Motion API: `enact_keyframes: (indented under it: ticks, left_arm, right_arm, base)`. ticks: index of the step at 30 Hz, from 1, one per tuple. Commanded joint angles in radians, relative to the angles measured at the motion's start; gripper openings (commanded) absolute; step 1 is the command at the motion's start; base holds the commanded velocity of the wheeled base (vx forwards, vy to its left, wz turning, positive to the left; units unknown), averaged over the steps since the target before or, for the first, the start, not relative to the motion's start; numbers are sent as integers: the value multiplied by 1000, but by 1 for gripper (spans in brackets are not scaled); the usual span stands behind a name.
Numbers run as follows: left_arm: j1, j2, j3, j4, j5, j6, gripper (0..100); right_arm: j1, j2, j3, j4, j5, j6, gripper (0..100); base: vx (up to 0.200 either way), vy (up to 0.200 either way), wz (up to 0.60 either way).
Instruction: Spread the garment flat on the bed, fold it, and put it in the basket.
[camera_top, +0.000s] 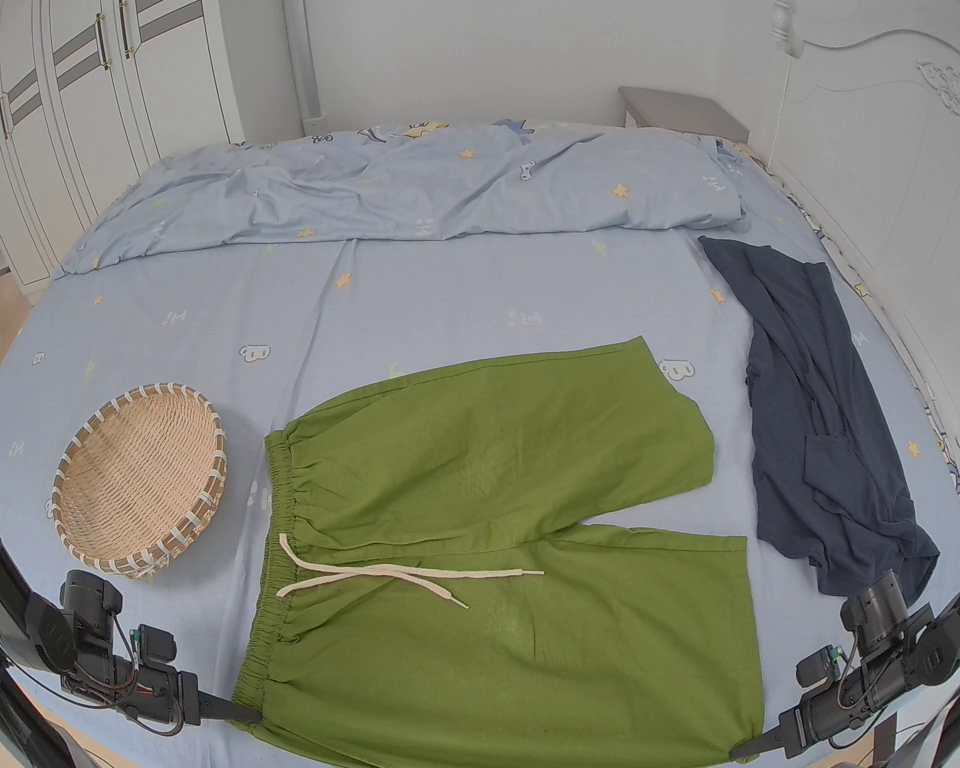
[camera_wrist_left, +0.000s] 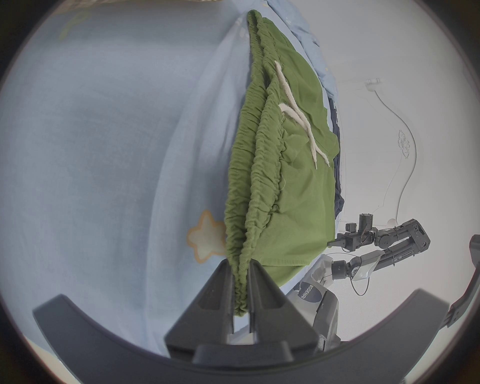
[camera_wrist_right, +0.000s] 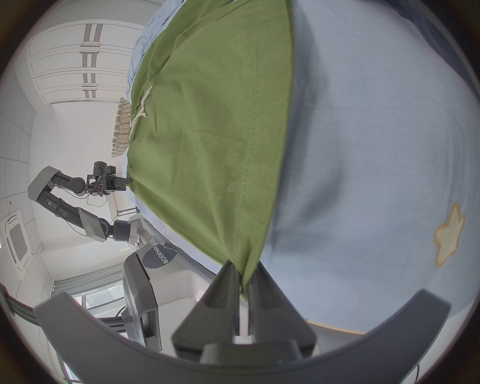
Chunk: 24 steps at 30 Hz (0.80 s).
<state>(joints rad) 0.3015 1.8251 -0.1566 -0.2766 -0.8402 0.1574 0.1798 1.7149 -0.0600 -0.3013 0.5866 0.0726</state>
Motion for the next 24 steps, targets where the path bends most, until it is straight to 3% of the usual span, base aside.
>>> enact_keyframes:
  ticks: [1,10,14,15,20,24]
  left_arm:
    - [11,-78,-55,111,7,31,0]
    - [1,-202,-255,467,1,-3,0]
    - [-7,-283,-388,651,-2,-76,0]
    - [-19,-305,-466,723,-5,-130,0]
    - [-82,-300,-615,761,-3,-282,0]
    - [-117,-282,-701,760,-3,-375,0]
  right_arm:
    - [-8,-80,-20,40,-2,-16,0]
    - [-43,-265,-103,114,2,18,0]
    - [-77,-336,-244,294,6,24,0]
    - [-94,-377,-336,401,10,21,0]
    - [-103,-403,-566,582,12,24,0]
    - [-103,-391,-689,633,10,29,0]
  base:
    - [0,0,0]
    - [0,0,0]
    - [0,0,0]
    - [0,0,0]
    - [0,0,0]
    - [0,0,0]
